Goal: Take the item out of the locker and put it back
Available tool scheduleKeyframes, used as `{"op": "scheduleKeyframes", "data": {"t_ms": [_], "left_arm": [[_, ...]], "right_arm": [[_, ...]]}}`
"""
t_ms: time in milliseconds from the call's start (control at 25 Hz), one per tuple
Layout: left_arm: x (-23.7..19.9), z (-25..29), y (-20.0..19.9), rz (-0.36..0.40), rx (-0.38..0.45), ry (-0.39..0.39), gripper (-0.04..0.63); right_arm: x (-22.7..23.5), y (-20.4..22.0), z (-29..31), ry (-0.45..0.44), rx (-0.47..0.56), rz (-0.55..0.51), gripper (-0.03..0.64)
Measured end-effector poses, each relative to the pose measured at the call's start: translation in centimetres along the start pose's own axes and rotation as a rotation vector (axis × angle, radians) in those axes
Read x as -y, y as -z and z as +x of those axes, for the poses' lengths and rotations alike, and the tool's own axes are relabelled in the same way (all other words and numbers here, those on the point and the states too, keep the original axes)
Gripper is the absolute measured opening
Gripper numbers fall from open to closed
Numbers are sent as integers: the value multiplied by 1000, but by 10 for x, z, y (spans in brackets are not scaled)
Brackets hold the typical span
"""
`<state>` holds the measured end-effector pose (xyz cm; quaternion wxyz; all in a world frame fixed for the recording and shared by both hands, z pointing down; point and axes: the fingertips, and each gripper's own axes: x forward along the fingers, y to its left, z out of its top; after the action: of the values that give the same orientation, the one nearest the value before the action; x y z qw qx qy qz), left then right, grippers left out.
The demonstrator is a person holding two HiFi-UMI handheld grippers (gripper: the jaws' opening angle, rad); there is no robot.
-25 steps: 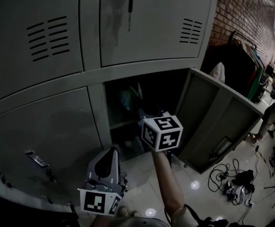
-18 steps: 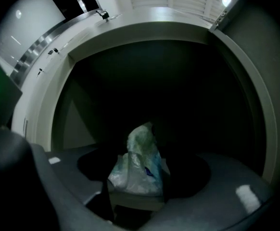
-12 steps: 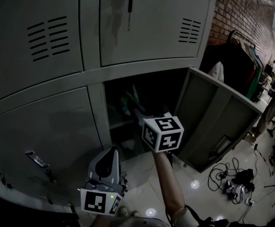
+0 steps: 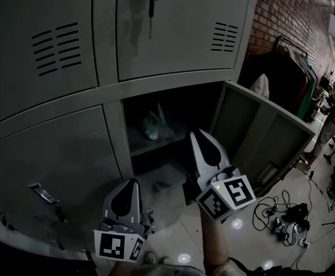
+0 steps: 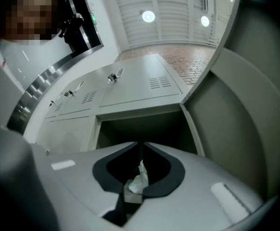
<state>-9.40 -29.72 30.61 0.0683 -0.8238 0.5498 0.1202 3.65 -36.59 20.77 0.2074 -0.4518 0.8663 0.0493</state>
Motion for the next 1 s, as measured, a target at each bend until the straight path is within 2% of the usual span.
{"op": "scheduleKeyframes", "data": {"t_ms": [80, 240, 400, 760, 1000], "left_arm": [[2, -1, 1, -4, 0, 5, 5], [8, -2, 6, 0, -9, 17, 5], [14, 0, 13, -4, -25, 29, 5], [21, -12, 16, 1, -55, 6, 5], [35, -52, 35, -12, -99, -15, 5]], "right_arm": [[-6, 6, -23, 11, 0, -1, 9], [-14, 48, -66, 45, -72, -13, 3], [-15, 85, -81, 52, -147, 57, 3], [-19, 83, -97, 45, -167, 54, 3], [-28, 90, -140, 61, -197, 70, 3]]}}
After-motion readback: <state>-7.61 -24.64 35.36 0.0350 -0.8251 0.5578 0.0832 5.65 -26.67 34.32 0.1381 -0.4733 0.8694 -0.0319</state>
